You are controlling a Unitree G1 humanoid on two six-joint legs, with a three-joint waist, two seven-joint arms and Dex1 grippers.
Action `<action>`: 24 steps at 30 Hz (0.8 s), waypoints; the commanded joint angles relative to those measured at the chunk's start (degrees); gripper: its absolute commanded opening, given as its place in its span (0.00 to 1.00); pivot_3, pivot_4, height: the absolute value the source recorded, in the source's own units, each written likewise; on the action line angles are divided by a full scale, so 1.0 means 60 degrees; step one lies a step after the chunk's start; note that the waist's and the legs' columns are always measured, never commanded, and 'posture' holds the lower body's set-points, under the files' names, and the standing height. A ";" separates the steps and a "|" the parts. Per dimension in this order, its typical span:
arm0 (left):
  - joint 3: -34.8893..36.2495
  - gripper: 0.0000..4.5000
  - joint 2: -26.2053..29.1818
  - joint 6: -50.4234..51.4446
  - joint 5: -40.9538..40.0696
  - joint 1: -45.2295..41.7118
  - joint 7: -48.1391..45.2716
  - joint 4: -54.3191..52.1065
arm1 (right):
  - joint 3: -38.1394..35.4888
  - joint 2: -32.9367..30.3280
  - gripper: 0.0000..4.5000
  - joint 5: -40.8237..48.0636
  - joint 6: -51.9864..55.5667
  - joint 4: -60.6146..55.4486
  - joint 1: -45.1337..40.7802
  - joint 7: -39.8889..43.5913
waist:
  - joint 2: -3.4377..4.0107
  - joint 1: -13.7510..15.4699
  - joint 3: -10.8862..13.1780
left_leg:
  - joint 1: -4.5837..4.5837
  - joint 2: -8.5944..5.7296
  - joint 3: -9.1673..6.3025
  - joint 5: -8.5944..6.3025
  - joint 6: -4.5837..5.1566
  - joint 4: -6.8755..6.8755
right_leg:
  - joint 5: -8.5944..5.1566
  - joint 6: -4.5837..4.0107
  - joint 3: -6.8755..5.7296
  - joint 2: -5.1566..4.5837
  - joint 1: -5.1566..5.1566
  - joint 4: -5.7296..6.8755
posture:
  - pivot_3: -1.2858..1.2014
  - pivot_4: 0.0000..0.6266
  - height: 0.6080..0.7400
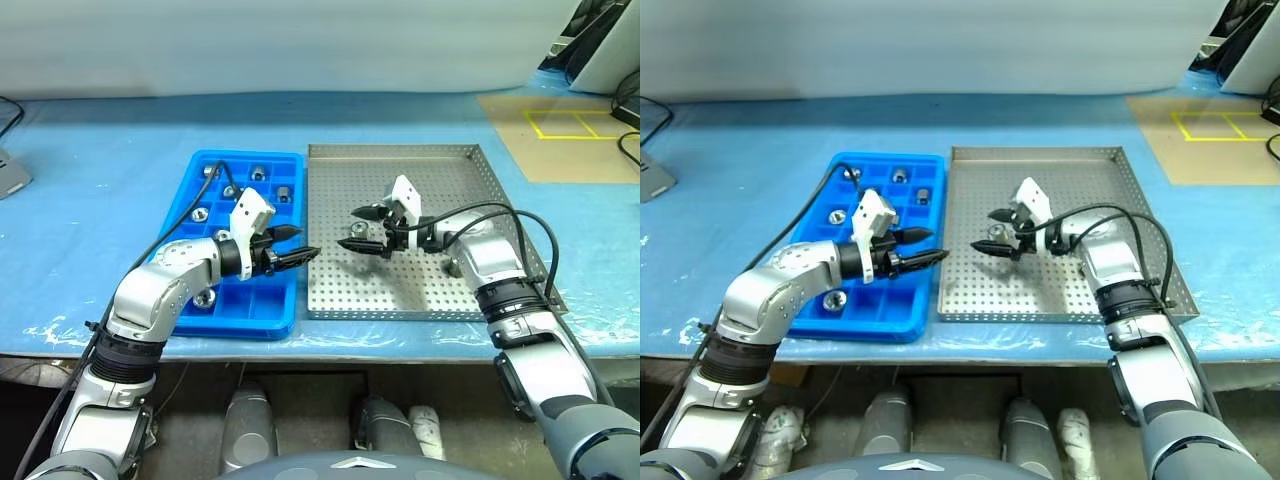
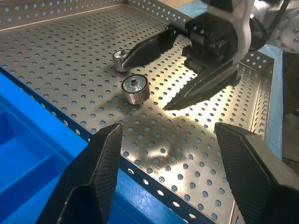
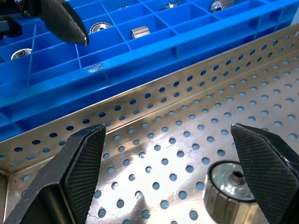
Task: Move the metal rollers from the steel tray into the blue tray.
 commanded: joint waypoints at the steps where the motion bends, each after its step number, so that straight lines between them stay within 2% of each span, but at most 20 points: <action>1: -0.0100 0.74 0.0139 -0.0314 0.0171 -0.0142 -0.0213 0.0021 | -0.0411 0.0054 1.00 -0.0081 -0.0478 0.0187 -0.0185 -0.0575 | 0.0000 -0.0030 0.0000 | 0.0000 0.0000 0.0000 0.0001 -0.0001 0.0002 | 0.0000 0.0000 -0.0001 -0.0001 0.0000 -0.0001 | 0.57 0.24 1.00; 10: -0.0144 0.74 0.0141 -0.0407 0.0234 -0.0036 -0.0288 -0.0112 | -0.0416 0.0147 1.00 -0.0108 -0.0947 0.0990 -0.0247 -0.0460 | 0.0000 -0.0033 0.0000 | 0.0003 0.0001 0.0001 0.0001 0.0000 0.0025 | -0.0001 -0.0002 0.0001 -0.0002 0.0008 0.0001 | 0.57 0.24 1.00; 19: -0.0183 0.74 0.0410 -0.0454 0.0274 0.0129 -0.0491 -0.0249 | -0.0461 0.0699 1.00 -0.0698 -0.2110 0.2741 -0.0556 -0.1346 | 0.0001 -0.0038 0.0000 | 0.0002 0.0002 0.0001 -0.0001 0.0002 0.0025 | -0.0001 -0.0002 -0.0002 -0.0003 0.0007 -0.0001 | 0.57 0.24 1.00; 24: -0.0246 0.74 0.0372 -0.0491 0.0279 0.0137 -0.0431 -0.0264 | -0.0466 0.0787 1.00 -0.0766 -0.2435 0.3088 -0.0542 -0.1431 | 0.0001 -0.0032 0.0000 | 0.0001 0.0002 0.0002 -0.0001 0.0002 0.0025 | -0.0001 -0.0003 -0.0002 -0.0004 0.0008 -0.0001 | 0.57 0.24 1.00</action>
